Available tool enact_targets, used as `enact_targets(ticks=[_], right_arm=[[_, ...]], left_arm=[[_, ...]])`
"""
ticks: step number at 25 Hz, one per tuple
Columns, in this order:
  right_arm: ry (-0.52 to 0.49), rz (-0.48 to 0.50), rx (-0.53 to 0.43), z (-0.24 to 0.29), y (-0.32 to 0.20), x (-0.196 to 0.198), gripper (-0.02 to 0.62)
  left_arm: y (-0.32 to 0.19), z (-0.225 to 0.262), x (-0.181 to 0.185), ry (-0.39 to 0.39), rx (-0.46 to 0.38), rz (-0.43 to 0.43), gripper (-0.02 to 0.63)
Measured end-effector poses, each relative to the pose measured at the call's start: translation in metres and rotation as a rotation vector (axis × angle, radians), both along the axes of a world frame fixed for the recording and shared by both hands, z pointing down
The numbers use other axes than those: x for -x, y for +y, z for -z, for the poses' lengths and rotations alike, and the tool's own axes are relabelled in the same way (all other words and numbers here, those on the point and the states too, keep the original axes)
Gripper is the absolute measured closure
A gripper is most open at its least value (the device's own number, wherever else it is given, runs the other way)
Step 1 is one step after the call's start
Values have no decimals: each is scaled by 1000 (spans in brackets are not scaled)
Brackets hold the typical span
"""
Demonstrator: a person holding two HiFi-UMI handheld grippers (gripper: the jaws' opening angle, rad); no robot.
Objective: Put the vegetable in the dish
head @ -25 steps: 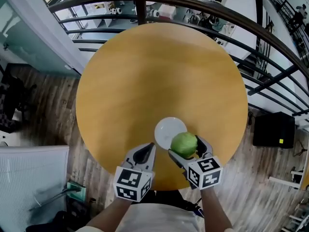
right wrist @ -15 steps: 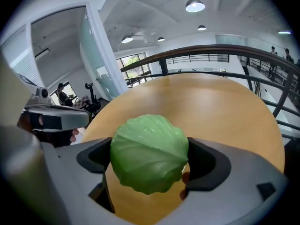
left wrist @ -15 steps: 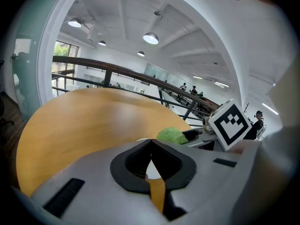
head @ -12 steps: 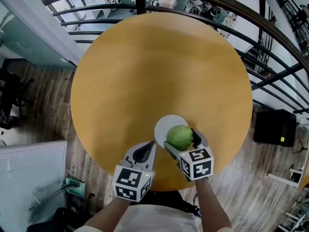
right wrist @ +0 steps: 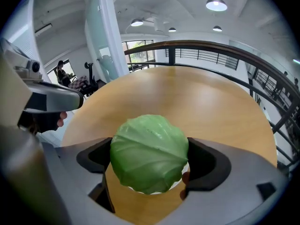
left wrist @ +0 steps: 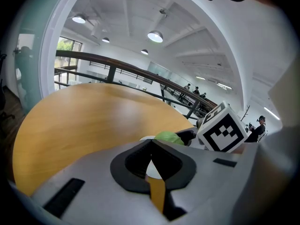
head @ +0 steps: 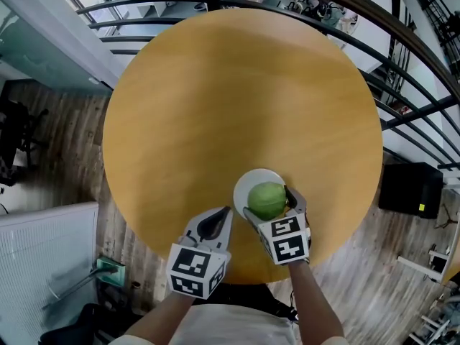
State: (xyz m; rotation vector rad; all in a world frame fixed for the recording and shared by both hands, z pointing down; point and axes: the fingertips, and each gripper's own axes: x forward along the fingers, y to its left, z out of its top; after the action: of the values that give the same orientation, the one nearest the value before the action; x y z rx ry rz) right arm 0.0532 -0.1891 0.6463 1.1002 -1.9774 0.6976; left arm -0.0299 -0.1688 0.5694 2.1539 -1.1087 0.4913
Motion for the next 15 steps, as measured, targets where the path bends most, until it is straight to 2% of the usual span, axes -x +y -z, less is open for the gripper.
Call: enact_targets(ticks=[15], right_arm=[[101, 95, 54, -27, -6, 6, 117]], left_arm=[[-7, -15, 8, 5, 36, 14, 584]])
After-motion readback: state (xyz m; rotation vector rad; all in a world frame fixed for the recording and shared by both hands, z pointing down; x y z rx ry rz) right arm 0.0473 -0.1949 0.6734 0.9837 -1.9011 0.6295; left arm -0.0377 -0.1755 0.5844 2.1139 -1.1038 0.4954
